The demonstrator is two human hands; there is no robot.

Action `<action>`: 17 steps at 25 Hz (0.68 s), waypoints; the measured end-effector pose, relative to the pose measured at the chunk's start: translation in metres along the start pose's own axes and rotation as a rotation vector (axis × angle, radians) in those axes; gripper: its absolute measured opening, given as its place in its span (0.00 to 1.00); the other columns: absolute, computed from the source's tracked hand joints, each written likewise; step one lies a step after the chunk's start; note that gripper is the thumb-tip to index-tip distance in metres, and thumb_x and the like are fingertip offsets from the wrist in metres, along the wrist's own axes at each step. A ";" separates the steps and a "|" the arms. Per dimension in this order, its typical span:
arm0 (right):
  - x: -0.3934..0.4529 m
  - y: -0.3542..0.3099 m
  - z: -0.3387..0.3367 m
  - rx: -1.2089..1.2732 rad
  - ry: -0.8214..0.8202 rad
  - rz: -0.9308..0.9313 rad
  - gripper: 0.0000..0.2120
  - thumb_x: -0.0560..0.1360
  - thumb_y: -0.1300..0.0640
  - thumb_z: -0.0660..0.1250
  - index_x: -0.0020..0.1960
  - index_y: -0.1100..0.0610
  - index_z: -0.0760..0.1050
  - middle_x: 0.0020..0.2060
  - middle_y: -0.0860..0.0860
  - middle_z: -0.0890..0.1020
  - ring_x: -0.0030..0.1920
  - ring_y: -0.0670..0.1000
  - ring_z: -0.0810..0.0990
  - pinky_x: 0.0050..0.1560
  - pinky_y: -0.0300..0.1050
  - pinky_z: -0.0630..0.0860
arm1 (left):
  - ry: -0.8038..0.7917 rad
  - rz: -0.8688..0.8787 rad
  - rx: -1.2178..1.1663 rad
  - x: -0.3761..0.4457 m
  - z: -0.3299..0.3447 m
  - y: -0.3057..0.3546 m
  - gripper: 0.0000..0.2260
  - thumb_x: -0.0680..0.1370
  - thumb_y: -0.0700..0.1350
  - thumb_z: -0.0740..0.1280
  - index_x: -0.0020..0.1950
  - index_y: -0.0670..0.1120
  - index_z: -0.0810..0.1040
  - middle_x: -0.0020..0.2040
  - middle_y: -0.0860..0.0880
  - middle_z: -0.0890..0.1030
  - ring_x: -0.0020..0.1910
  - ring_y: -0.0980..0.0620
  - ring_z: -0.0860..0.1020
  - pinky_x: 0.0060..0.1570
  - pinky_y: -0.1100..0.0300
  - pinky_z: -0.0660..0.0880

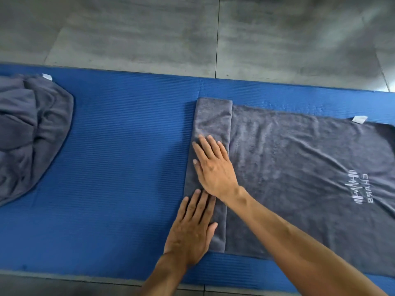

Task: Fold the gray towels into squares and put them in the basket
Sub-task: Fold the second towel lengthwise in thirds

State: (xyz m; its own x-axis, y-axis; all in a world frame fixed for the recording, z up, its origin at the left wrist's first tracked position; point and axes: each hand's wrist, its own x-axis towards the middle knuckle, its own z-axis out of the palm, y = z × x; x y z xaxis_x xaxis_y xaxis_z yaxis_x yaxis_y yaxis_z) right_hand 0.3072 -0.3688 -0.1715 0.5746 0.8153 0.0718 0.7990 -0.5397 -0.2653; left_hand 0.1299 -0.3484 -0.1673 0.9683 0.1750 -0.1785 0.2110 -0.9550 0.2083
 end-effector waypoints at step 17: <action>0.131 0.046 -0.024 -0.140 -0.204 0.278 0.35 0.79 0.34 0.51 0.80 0.49 0.52 0.79 0.55 0.54 0.78 0.63 0.50 0.74 0.67 0.45 | 0.002 0.076 -0.112 -0.001 -0.007 -0.005 0.24 0.81 0.62 0.53 0.77 0.57 0.61 0.80 0.43 0.55 0.78 0.43 0.53 0.74 0.46 0.52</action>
State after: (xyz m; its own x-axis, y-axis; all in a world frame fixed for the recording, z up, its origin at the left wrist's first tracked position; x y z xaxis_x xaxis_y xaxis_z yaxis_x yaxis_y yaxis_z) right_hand 0.4234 -0.2918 -0.1511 0.7367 0.6514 -0.1815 0.6423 -0.7580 -0.1131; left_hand 0.1292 -0.3418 -0.1618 0.9823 0.1031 -0.1565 0.1501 -0.9330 0.3272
